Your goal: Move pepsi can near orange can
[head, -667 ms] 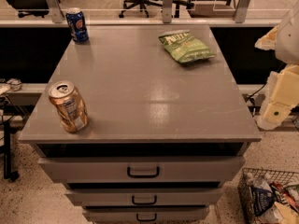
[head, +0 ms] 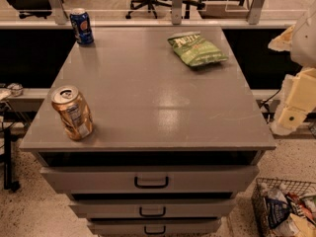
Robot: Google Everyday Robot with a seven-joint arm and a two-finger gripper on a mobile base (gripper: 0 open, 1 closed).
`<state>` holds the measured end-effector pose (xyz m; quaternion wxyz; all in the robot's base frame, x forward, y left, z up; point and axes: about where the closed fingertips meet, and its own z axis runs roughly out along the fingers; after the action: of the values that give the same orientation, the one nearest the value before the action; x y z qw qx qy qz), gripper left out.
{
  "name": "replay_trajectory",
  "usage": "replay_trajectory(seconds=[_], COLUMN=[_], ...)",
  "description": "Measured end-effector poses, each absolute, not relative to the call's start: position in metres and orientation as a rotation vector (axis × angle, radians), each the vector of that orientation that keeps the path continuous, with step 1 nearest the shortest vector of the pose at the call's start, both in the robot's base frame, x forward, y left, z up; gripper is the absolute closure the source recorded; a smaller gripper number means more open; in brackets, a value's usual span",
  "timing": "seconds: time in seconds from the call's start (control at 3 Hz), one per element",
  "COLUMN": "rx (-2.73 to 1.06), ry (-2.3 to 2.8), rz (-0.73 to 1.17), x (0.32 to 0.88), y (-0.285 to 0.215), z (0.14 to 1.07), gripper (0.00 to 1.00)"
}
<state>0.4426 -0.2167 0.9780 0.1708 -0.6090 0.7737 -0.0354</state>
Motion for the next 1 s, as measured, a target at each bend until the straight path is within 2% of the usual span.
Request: replay_trajectory(seconds=[0.33, 1.0], rx=[-1.721, -1.656], ry=[2.115, 1.878], rz=[-0.062, 0.023], x=[0.468, 0.568], y=[-0.215, -0.167], z=[0.967, 0.960], gripper=[0.00, 0.00])
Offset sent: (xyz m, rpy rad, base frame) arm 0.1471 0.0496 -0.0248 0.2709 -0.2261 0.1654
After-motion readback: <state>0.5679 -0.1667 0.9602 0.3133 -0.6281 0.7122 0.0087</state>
